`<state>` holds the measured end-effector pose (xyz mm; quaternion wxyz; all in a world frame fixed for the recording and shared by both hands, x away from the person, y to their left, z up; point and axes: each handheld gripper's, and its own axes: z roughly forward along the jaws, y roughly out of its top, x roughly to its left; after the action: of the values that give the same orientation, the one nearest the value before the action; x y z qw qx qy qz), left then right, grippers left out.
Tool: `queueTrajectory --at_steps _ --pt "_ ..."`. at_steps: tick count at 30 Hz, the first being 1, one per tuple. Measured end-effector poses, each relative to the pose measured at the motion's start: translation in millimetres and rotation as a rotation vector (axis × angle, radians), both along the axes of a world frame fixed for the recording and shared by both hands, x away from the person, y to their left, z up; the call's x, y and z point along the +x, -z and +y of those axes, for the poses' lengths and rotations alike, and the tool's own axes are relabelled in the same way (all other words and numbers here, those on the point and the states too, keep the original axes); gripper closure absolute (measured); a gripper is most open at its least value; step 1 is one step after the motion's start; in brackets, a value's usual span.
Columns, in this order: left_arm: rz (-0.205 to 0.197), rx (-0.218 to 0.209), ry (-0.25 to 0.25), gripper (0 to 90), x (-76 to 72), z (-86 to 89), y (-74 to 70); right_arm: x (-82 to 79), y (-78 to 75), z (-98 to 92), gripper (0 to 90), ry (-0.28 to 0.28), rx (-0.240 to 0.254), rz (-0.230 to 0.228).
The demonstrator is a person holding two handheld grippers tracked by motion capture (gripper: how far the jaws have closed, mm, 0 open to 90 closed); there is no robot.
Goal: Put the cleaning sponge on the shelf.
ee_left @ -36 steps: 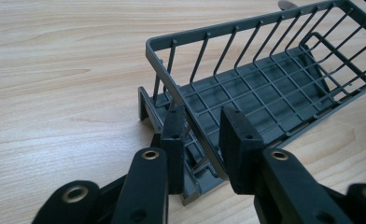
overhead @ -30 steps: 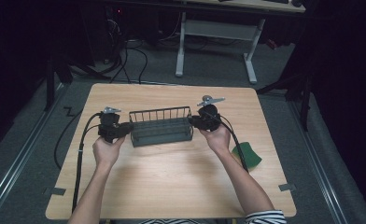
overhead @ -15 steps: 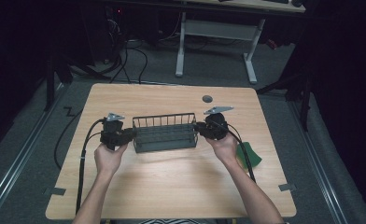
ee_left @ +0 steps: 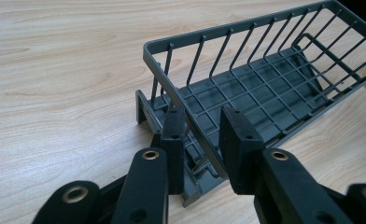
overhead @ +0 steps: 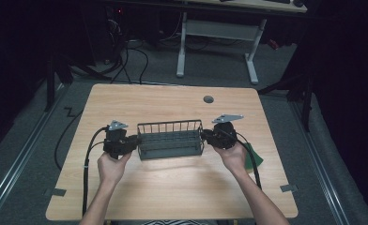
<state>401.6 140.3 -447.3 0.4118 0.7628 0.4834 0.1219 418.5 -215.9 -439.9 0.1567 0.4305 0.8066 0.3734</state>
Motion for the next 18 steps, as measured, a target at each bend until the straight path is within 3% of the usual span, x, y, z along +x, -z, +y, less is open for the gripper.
queueTrajectory --at_steps 3,5,10,12,14,18 --pt "0.001 -0.019 0.001 71.9 -5.1 -0.7 1.1 -5.9 0.9 -2.5 74.6 0.001 0.001 -0.015" --pt "0.007 -0.025 0.008 71.9 -7.9 -1.1 1.1 -9.4 1.3 -6.4 74.6 0.004 0.029 0.004" --pt "-0.018 -0.026 0.01 72.5 -16.2 -3.5 1.9 -18.2 -0.1 -8.5 74.5 -0.005 0.001 -0.007" --pt "-0.018 -0.037 0.015 73.2 -17.5 -2.3 1.9 -19.4 1.1 -9.5 74.5 -0.002 0.012 -0.012" --pt "-0.022 -0.035 0.021 73.5 -18.4 -1.9 1.4 -22.6 3.3 -12.9 74.3 0.008 0.056 0.0" --pt "-0.034 -0.031 0.019 71.9 -19.4 -3.5 2.6 -24.3 3.1 -12.7 73.3 0.004 0.044 -0.007"
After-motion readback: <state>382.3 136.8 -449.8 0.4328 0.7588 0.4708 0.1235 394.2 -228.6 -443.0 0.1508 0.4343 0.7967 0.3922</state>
